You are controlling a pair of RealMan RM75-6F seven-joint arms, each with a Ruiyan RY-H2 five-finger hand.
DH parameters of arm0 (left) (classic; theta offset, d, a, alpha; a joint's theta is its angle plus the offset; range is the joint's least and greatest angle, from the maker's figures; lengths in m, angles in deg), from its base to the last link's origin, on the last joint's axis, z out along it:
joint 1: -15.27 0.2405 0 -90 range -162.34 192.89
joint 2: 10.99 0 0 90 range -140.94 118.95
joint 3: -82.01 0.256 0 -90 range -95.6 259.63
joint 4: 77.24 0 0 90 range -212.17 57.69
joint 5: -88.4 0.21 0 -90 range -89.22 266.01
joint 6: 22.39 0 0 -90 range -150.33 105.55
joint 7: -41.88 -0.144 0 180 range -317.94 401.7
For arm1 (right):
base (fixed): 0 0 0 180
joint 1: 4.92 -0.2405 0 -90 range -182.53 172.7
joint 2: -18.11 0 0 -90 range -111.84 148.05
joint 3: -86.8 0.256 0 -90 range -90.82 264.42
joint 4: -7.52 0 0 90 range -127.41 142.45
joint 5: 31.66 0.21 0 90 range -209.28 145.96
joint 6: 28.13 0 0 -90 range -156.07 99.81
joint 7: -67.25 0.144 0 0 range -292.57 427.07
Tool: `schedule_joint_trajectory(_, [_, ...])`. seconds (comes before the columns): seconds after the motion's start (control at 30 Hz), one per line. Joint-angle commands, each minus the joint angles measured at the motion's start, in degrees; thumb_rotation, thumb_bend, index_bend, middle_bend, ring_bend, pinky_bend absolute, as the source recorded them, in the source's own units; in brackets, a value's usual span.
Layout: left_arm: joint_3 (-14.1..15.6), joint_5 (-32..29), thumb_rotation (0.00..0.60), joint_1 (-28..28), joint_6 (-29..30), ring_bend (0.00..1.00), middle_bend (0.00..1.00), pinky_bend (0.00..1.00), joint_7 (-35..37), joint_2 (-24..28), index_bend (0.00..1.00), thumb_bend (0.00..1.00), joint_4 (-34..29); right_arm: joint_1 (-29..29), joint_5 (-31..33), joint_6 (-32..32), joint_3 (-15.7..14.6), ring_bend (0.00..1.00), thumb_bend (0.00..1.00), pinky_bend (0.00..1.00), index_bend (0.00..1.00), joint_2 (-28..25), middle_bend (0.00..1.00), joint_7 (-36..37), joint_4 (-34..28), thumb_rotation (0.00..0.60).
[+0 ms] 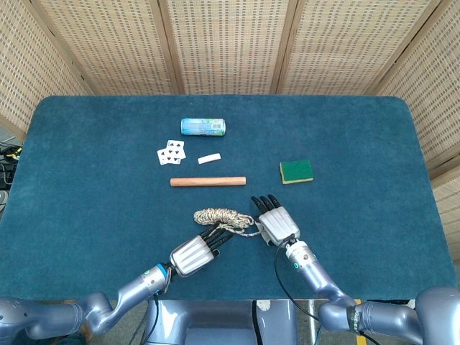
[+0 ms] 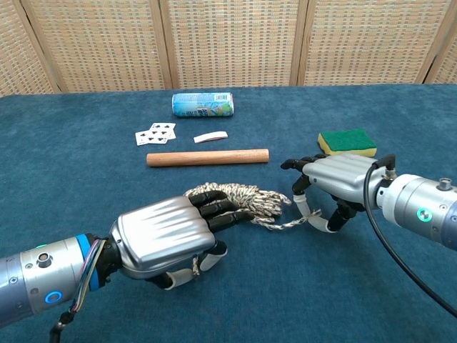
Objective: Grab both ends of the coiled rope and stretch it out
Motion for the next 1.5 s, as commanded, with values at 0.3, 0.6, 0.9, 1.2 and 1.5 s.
schedule_joint_trajectory(0.3, [0.1,-1.1,0.600,-0.1,-0.2,0.00,0.00,0.00,-1.0,-0.2,0.60,0.45,-0.2,0.1,-0.1,-0.2,0.0,0.00,0.49,0.00,0.67,-0.3,0.00,0.0,-0.3,0.600])
schedule_joint_trajectory(0.6, [0.1,-1.6,0.600,-0.1,0.3,0.00,0.00,0.00,-1.0,0.2,0.62,0.46,-0.7,0.3,-0.2,-0.3,0.0,0.00,0.49,0.00,0.67,-0.3,0.00,0.0,-0.4,0.600])
schedule_joint_trajectory(0.9, [0.2,-2.1,0.600,2.0,4.8,0.00,0.00,0.00,0.6,7.2,0.64,0.49,-4.4,0.8,-1.2,-1.7,0.1,0.00,0.49,0.00,0.67,-1.1,0.00,0.1,-0.7,0.600])
schedule_joint_trajectory(1.2, [1.1,-3.6,0.600,6.2,10.8,0.00,0.00,0.00,7.4,18.1,0.65,0.49,-3.9,1.8,-2.9,-4.1,0.4,0.00,0.51,0.00,0.68,-3.6,0.01,0.2,0.4,0.600])
schedule_joint_trajectory(1.5, [1.5,-5.9,0.600,9.8,14.0,0.00,0.00,0.00,15.9,22.7,0.65,0.49,2.5,3.4,-3.1,-5.6,0.0,0.00,0.51,0.00,0.68,-7.1,0.02,-0.4,1.4,0.600])
